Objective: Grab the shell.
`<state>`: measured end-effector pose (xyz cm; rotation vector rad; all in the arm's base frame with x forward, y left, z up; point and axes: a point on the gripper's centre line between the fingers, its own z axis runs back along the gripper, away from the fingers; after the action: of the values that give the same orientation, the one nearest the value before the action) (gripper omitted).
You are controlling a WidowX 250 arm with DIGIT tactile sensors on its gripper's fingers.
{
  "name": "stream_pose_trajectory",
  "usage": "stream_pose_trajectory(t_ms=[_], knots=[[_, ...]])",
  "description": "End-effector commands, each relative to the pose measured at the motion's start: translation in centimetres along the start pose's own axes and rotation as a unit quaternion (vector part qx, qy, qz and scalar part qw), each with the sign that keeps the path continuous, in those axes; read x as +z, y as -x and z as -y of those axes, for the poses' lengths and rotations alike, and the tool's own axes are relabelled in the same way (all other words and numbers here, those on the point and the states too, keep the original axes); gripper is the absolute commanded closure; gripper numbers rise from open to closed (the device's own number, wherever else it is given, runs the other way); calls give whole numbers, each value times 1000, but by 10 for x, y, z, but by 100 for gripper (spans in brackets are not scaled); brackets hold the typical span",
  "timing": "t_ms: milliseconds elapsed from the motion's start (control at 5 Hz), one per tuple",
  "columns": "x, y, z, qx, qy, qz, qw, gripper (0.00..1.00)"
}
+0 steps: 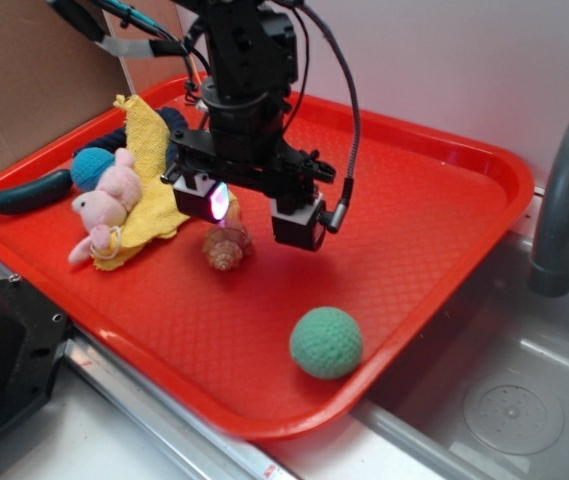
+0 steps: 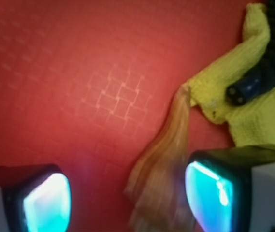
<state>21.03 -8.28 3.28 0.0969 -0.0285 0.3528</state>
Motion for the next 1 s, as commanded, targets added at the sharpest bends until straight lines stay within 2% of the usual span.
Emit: stream_pose_trajectory(t_ms=[0, 200, 600, 800], knots=[[7, 58, -27, -13, 17, -11, 1000, 0], [18, 66, -40, -8, 25, 0, 1000, 0], [16, 74, -50, -139, 71, 11, 988, 0], [-1, 21, -47, -180, 75, 10, 981, 0]])
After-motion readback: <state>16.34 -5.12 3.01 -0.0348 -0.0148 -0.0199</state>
